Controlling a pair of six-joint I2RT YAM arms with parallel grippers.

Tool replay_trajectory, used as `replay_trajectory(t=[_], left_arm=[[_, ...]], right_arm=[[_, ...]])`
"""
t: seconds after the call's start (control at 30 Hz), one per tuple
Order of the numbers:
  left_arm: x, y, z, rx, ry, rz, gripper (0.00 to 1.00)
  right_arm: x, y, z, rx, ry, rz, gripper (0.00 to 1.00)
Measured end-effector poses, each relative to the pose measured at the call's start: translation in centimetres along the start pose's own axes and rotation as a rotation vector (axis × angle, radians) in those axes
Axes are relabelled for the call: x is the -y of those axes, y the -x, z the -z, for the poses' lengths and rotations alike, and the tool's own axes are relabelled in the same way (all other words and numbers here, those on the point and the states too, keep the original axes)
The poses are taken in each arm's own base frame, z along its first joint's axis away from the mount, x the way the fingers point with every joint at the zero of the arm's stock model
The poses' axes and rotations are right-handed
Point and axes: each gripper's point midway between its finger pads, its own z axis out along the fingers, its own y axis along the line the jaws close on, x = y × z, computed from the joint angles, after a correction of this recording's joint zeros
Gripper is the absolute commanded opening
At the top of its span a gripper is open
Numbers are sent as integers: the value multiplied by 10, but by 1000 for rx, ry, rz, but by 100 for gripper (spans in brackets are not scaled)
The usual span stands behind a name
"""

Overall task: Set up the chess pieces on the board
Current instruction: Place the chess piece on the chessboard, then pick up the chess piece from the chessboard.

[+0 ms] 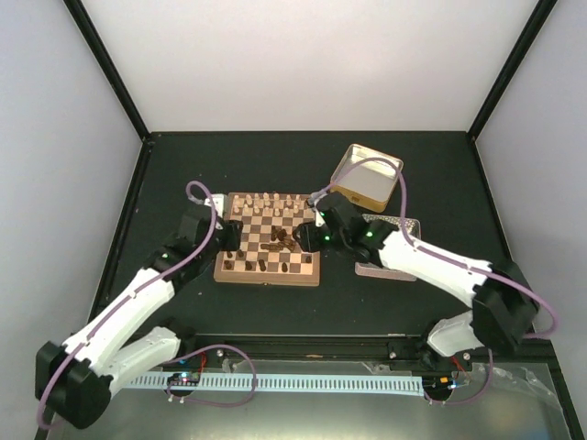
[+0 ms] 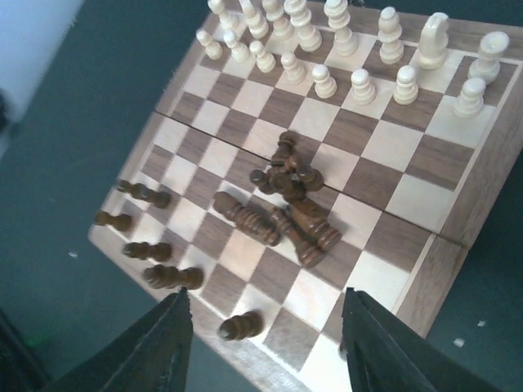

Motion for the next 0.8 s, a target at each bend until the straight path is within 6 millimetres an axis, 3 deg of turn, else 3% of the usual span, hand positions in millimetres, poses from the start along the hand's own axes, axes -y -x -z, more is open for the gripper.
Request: replay_trajectory(t=[0.27,0.43,0.6,0.8], left_arm=[[14,41,67,229,-113,21,52],[15,52,103,361,-175,33,55],[12,52,117,425,-190,34,58],[9,57,132,483,-191,28,60]], right_arm=[[12,-5,-59,-163,-101,64,41],[13,-3,-87,-222,-134,84,37],[10,3,-101,-249,-160,95,36],[10,-5,-120,-301,-199,115,28]])
